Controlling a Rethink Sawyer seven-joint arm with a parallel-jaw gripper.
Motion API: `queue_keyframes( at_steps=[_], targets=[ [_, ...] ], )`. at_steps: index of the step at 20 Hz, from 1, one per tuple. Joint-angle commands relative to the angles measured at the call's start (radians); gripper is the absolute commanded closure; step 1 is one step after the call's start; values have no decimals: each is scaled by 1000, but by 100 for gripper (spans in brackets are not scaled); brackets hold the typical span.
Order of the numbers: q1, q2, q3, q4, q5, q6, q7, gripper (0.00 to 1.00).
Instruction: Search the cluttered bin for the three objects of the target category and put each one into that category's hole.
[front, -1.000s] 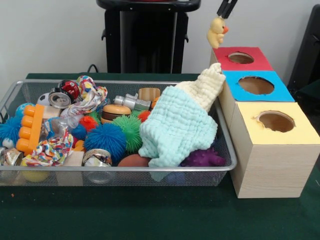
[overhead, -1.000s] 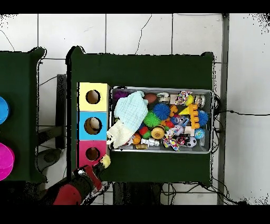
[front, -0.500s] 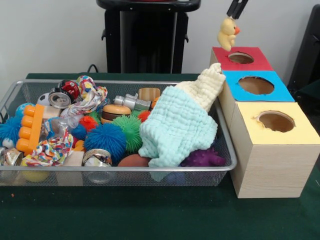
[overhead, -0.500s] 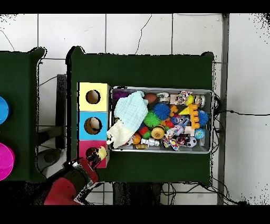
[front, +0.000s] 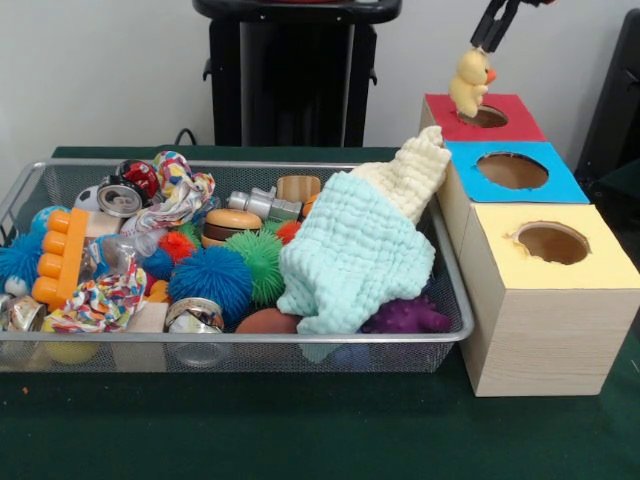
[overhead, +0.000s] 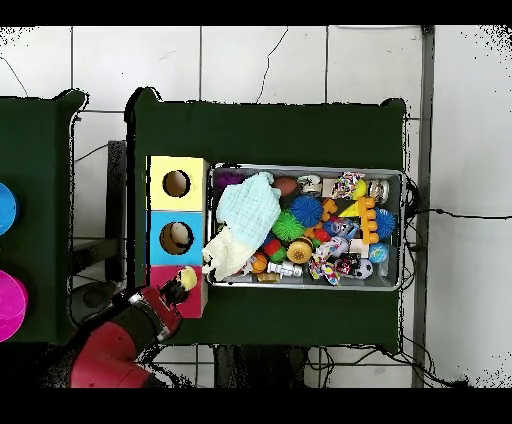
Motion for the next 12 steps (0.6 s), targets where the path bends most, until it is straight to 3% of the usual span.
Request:
queue_keyframes(
  at_steps=[1,12],
  targets=[
    [-13,58,74,-73,23,123,242,100],
    [23,129,57,-115,50,144,303,100]
  ],
)
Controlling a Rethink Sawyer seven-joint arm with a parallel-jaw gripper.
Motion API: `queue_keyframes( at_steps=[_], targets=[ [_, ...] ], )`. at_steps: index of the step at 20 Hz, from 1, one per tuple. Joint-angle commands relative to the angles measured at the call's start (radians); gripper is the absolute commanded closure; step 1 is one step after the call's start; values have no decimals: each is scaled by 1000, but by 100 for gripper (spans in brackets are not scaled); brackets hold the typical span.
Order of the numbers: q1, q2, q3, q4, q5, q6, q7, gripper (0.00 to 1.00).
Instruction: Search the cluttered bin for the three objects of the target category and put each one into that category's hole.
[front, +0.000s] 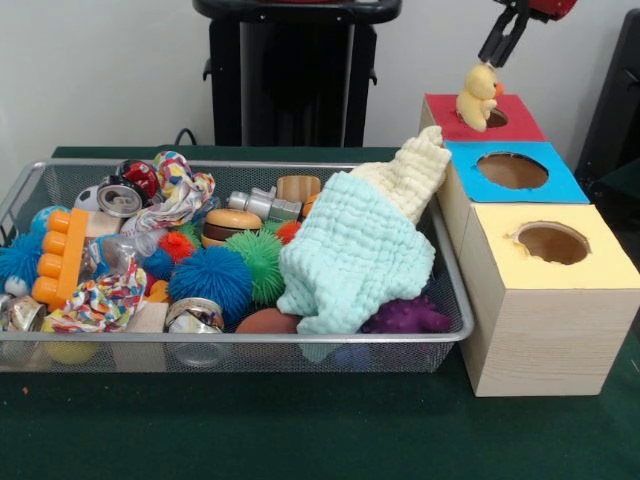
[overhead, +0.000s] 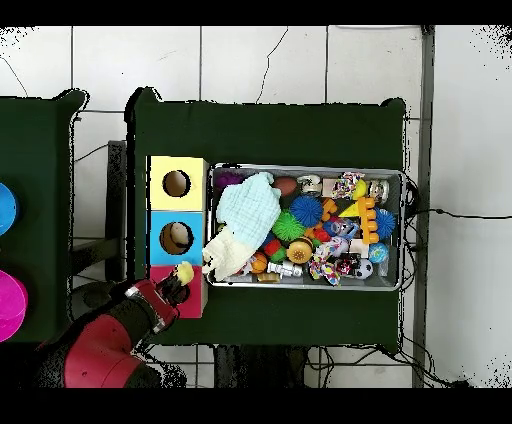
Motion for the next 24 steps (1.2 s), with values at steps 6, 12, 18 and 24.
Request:
queue_keyframes(
  at_steps=[6,12,18,24],
  targets=[
    [-3,56,76,-66,57,128,278,0],
    [-12,50,79,-73,51,137,263,0],
    [-8,46,83,-71,50,144,263,0],
    [-4,49,80,-71,55,161,279,0]
  ],
)
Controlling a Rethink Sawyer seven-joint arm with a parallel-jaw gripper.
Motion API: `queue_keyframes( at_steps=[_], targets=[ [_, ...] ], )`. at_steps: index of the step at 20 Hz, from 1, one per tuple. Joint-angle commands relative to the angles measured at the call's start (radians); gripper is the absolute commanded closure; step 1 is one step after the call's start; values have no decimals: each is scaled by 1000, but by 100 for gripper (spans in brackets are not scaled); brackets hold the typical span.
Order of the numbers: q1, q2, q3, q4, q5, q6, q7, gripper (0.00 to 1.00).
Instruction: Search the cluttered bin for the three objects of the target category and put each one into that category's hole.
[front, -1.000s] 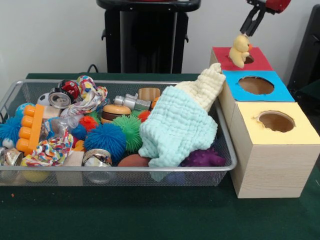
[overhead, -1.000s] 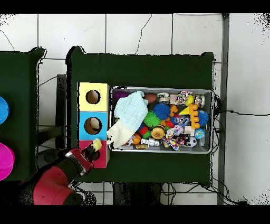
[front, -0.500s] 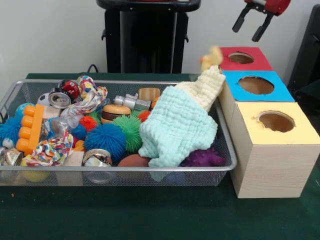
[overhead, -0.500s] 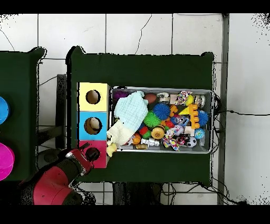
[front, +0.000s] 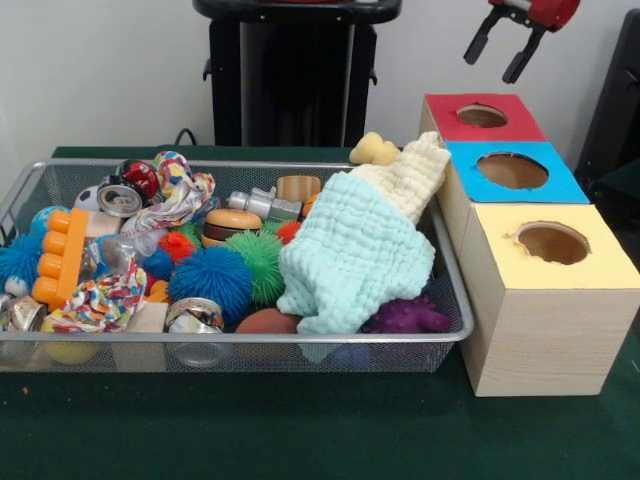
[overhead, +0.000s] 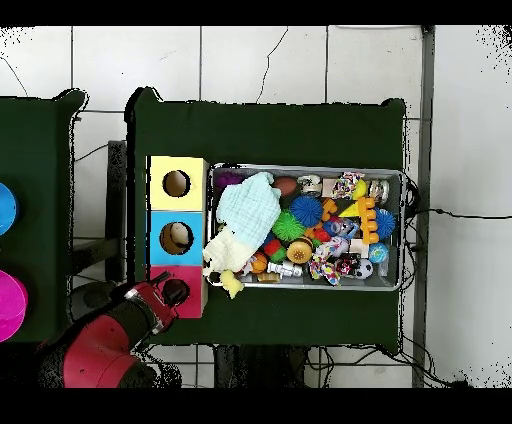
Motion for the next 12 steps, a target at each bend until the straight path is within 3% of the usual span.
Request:
queue_keyframes(
  at_steps=[1,12],
  targets=[
    [-24,14,82,-66,52,140,275,0],
    [-138,-41,149,-29,15,60,144,0]
  ],
)
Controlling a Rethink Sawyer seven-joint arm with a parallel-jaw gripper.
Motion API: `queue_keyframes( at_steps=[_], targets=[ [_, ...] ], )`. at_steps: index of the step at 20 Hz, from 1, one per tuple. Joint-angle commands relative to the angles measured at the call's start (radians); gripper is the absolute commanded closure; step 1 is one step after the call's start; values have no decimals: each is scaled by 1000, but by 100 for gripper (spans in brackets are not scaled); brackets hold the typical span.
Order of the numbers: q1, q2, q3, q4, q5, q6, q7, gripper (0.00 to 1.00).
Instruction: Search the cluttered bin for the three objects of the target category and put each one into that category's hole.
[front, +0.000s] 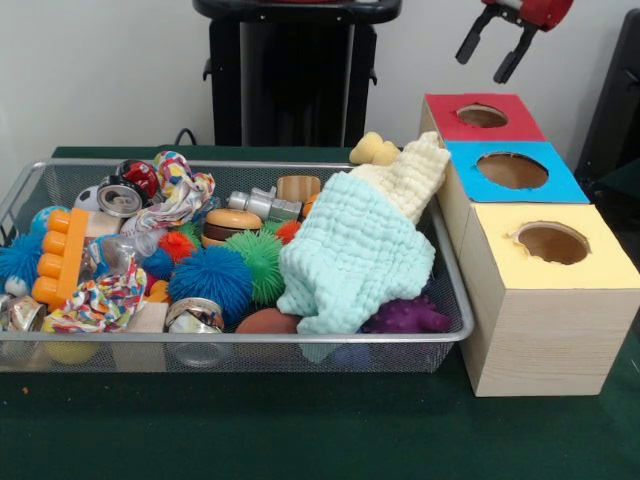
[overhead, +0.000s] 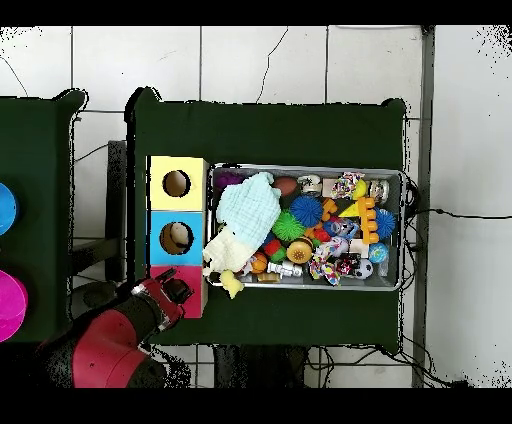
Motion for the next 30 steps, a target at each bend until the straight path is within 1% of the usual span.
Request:
queue_keyframes(
  at_steps=[1,10,13,15,17,21,26,30],
  targets=[
    [-109,-28,152,-25,8,45,129,0],
    [-241,-59,217,22,-57,-66,41,0],
    [-269,-61,242,43,-70,-114,43,0],
    [-271,-52,244,50,-77,-138,61,0],
    [-286,-53,267,69,-72,-161,80,0],
    [-271,-18,277,102,-30,-213,171,0],
    [-218,45,239,122,46,-242,281,0],
    [-194,78,219,139,89,-267,316,0]
  ],
)
